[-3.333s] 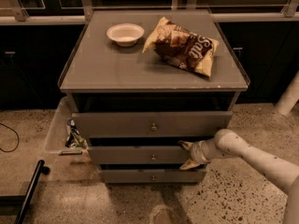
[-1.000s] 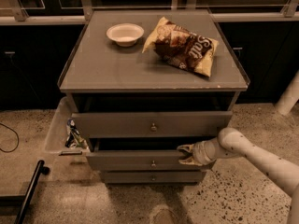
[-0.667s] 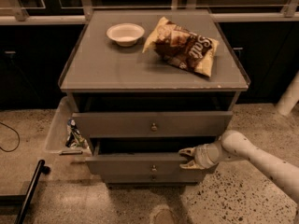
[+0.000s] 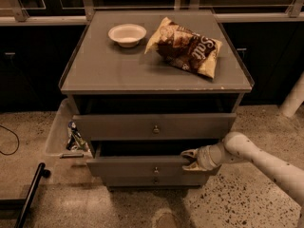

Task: Open middle drawer

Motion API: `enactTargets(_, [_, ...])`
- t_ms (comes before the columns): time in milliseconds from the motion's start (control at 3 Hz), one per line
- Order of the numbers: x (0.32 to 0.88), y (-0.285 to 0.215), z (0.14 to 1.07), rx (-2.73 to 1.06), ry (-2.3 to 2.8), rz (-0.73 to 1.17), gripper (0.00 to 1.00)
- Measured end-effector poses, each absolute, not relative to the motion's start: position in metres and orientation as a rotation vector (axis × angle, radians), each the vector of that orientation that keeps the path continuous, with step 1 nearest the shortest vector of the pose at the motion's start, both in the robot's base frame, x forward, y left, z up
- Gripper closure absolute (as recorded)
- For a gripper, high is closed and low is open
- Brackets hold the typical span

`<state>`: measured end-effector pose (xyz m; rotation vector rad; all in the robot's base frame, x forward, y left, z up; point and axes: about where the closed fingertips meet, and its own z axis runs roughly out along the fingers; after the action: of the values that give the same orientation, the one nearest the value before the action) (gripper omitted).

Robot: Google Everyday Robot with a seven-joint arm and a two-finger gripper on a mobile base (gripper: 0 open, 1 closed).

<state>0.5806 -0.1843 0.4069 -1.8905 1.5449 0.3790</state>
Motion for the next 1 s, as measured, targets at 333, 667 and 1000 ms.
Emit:
enactTargets(333, [0.574,-0.183,0.405,-1.874,1.539,0.414,0.34])
enactTargets(667, [0.554,-0.197,0.398,-1.842,1.572,0.453,0.38])
enactTargets(1000, [0.536,-0.213,0.399,-1.812,1.607,0.460,0.62])
